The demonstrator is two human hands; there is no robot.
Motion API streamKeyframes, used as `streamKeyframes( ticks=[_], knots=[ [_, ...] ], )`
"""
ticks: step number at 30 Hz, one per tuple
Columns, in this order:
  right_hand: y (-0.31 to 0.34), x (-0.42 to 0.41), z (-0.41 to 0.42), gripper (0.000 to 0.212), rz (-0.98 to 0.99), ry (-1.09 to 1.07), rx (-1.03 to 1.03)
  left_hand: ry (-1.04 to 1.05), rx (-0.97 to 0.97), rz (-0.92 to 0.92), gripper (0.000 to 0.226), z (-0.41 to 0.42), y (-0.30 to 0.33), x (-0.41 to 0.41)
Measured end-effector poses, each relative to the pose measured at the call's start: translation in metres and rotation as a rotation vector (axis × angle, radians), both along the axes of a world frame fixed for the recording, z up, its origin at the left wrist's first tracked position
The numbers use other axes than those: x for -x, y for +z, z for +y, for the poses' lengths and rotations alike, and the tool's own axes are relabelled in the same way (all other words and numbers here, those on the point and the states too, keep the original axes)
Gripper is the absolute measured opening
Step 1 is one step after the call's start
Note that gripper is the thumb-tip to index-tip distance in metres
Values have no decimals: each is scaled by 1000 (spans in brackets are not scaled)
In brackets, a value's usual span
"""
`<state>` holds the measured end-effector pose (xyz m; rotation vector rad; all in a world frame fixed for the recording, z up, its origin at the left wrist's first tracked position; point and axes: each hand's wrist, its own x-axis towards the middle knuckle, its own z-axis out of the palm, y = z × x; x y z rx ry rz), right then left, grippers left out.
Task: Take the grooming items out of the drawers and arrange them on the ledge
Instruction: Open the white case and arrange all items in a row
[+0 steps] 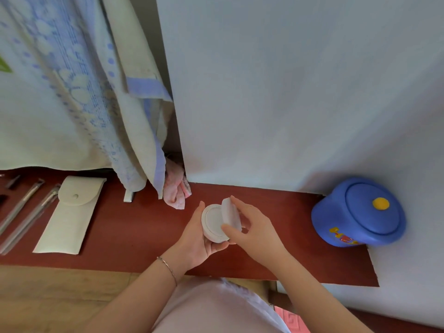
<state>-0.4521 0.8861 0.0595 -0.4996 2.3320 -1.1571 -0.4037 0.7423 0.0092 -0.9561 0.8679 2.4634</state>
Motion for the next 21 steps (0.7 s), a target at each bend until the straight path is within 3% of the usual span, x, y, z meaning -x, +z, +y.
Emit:
streamKeyframes(
  ticks=[7, 11, 15, 18, 21],
  knots=[
    [6, 5, -5, 45, -294, -103, 261, 104, -132, 16, 64, -15, -2, -11],
    [0, 0, -14, 46, -443, -137, 360, 172, -98, 6, 58, -23, -4, -22],
    [-4, -6, -29, 38, -417, -68, 297, 313, -82, -48, 54, -41, -7, -40],
    [-7, -11, -46, 38, -388, -1, 231, 400, 164, -43, 38, -55, -11, -57],
    [-8, -18, -67, 37, -361, 64, 205, 528, 172, -62, 25, -70, -6, -73]
  ],
)
